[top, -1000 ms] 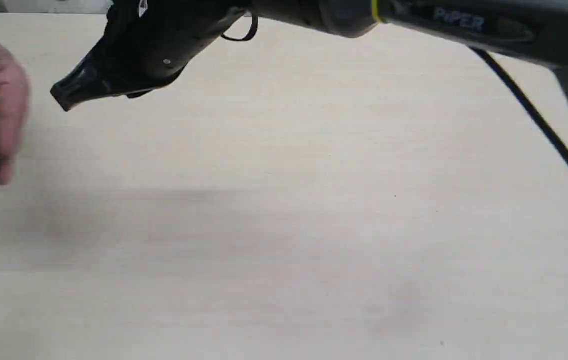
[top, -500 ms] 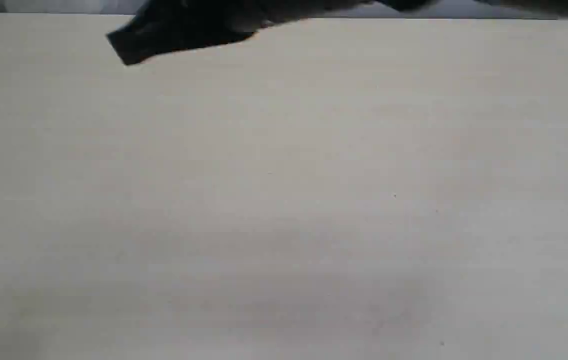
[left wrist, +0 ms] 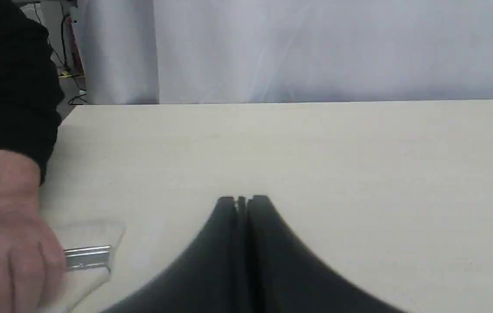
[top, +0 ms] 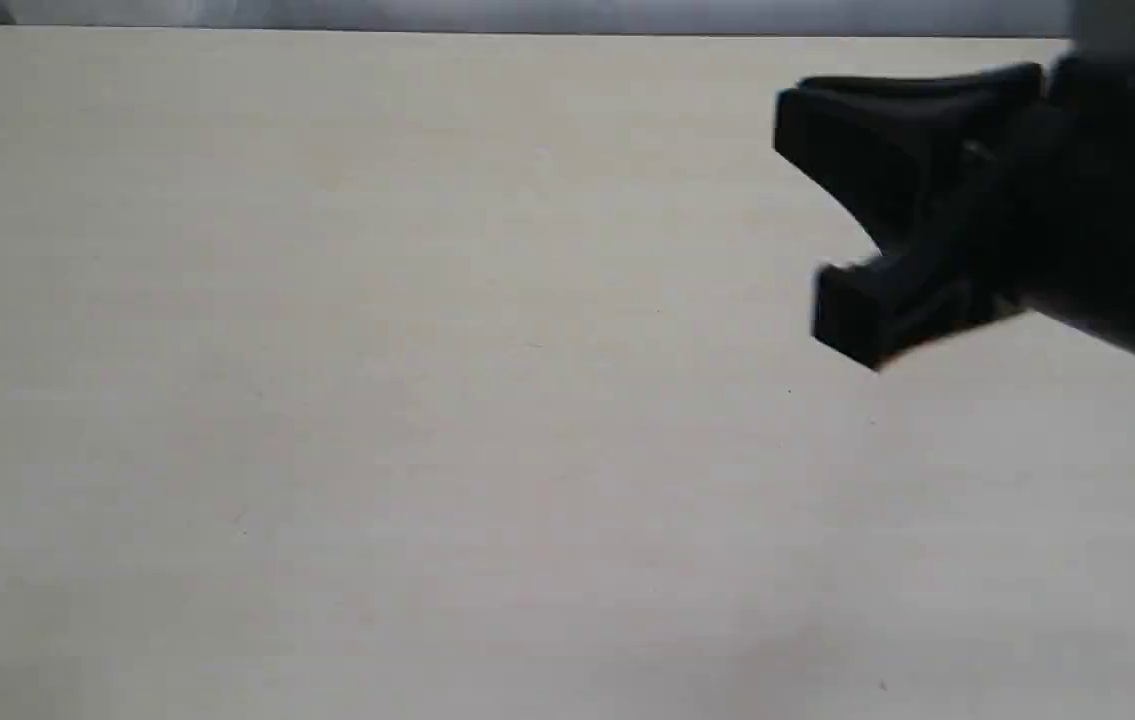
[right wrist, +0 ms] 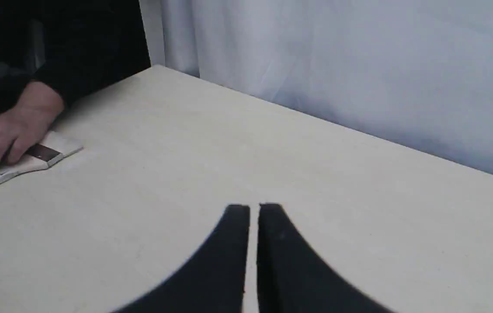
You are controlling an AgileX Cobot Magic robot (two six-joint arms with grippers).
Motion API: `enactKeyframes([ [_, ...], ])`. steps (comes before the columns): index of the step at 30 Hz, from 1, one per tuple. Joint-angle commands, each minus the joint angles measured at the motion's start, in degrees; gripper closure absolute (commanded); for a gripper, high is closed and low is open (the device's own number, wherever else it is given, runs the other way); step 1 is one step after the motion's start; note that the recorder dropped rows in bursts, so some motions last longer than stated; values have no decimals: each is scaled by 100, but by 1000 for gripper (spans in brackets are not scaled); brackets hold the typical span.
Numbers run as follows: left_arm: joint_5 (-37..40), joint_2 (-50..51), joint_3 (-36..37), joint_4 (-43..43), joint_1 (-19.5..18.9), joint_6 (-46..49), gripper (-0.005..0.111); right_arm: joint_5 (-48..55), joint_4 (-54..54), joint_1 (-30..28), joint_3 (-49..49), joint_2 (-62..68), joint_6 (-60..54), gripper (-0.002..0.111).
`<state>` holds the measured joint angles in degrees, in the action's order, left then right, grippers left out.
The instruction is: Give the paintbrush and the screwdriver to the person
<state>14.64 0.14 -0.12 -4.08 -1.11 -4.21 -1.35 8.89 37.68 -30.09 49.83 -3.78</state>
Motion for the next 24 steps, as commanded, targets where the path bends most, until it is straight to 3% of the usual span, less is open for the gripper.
enactKeyframes([
  [1,-36,-14,12,-11,47,-12,107,204,9,-36,448,-742,-52,104],
  [10,-36,-14,12,-11,47,-12,107,1496,9,-24,914,-2172,-14,104],
  [24,-36,-14,12,-11,47,-12,107,1676,-733,-84,917,-3024,-160,104],
])
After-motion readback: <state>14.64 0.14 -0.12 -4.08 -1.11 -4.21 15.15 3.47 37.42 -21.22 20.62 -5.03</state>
